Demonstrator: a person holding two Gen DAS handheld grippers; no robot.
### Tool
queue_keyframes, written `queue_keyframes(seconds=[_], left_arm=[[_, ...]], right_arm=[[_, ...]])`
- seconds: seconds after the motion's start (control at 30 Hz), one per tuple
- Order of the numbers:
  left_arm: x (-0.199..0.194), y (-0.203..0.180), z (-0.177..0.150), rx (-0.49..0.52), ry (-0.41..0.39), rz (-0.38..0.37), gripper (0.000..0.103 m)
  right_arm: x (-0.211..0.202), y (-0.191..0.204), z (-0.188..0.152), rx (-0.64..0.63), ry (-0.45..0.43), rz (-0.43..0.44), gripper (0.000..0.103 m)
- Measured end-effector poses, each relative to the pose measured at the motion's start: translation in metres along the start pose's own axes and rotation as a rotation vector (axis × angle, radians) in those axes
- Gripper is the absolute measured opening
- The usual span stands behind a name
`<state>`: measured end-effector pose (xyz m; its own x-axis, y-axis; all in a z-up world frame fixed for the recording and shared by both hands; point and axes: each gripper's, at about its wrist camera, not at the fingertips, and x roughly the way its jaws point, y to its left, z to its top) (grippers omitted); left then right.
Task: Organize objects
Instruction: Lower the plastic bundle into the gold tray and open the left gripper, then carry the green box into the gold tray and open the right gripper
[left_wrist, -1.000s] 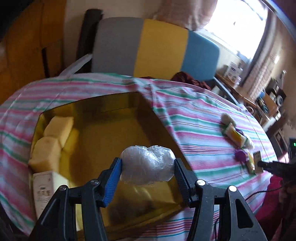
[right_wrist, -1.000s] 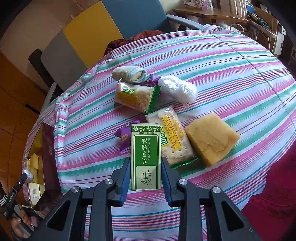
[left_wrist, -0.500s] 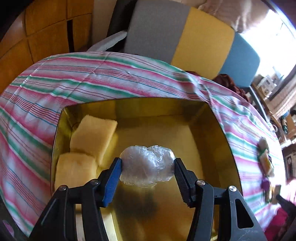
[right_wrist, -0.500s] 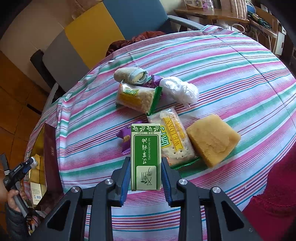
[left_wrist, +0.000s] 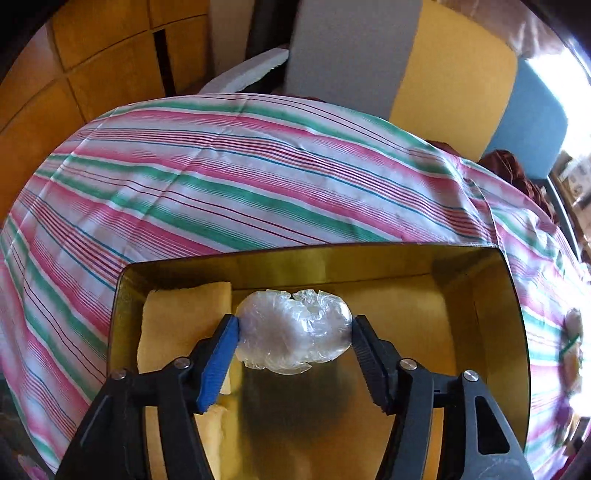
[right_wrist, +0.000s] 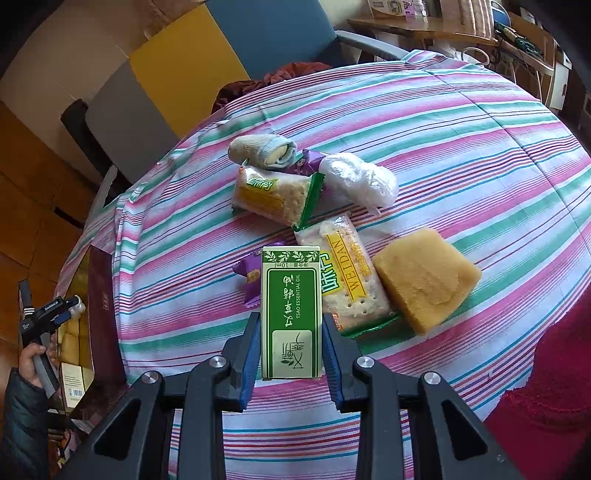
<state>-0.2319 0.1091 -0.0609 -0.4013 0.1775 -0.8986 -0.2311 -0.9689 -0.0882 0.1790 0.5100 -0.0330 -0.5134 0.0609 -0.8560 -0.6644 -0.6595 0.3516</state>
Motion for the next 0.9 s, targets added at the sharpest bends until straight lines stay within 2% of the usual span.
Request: queue_keyframes(seconds=[0.07,0.27,0.33,0.5,0.6,0.73,0.9], left_arm=[[-0.004,0.004,-0.001,-0.017,-0.003,-0.022,0.071],[-0.039,0.005,-0.016,0.005,-0.073,-0.038,0.072],[-0.062,0.007,-0.028,0.015,-0.131,-0.039,0.072],[-0.115,0.006,-0.074,0.06,-0.267,-0.041,0.08],[-0.134,0.004,-0.102,0.096,-0.305,-0.044,0.082],[-0.148,0.005,-0.127,0.103,-0.327,-0.044,0.082],[-0.154,0.008,-0.145,0.103,-0.338,-0.027,0.082]], right_arm=[[0.001,0.001,0.0,-0.003,0.003,-0.002,0.03],[0.0,0.002,0.0,-0.004,0.005,-0.005,0.03],[0.001,0.003,0.0,-0.007,0.007,-0.007,0.03],[0.002,0.005,0.0,-0.019,0.013,-0.021,0.03],[0.003,0.01,-0.001,-0.039,0.015,-0.047,0.03],[0.005,0.038,-0.008,-0.118,0.006,-0.054,0.03],[0.021,0.095,-0.026,-0.237,0.051,0.023,0.03]])
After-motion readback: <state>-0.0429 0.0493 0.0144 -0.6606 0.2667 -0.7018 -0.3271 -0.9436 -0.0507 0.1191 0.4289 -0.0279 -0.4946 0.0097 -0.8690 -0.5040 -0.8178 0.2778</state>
